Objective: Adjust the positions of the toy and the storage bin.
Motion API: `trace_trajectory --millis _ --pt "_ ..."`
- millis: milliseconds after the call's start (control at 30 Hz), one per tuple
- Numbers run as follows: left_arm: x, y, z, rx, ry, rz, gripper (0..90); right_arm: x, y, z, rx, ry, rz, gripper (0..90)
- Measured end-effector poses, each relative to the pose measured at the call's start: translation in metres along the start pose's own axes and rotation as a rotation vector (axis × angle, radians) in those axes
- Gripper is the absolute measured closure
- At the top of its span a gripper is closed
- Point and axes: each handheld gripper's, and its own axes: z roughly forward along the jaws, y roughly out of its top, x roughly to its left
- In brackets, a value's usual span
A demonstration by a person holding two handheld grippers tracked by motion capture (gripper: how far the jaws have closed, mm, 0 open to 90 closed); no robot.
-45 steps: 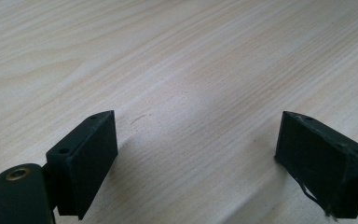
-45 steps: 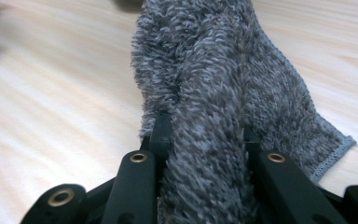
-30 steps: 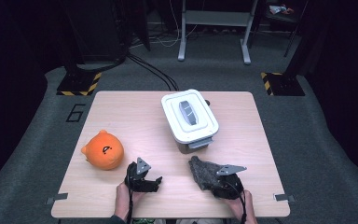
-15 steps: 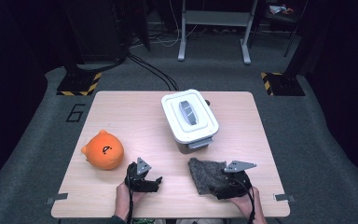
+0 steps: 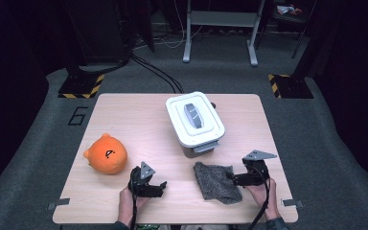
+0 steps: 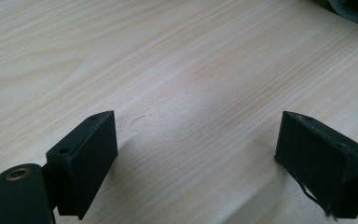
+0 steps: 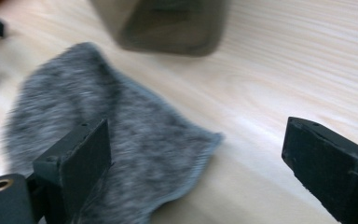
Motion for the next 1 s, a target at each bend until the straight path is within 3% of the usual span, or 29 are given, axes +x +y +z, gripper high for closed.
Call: trace_trajectory --millis 467,800,833,1000 --pt "-0.001 0.000 0.000 -0.002 0.011 0.008 12.4 -0.036 0.014 0.017 0.016 -0.078 0.048 8.3" --pt "-0.001 0.000 0.000 -0.002 0.011 0.009 12.5 -0.059 0.031 0.029 0.031 -0.089 0.093 9.2" --pt "-0.001 0.000 0.000 0.000 0.008 0.006 12.4 -0.061 0.032 0.029 0.035 -0.099 0.077 9.2" --pt "-0.002 0.000 0.000 -0.009 0.014 0.005 12.5 -0.069 0.045 0.030 0.037 -0.107 0.088 9.2"
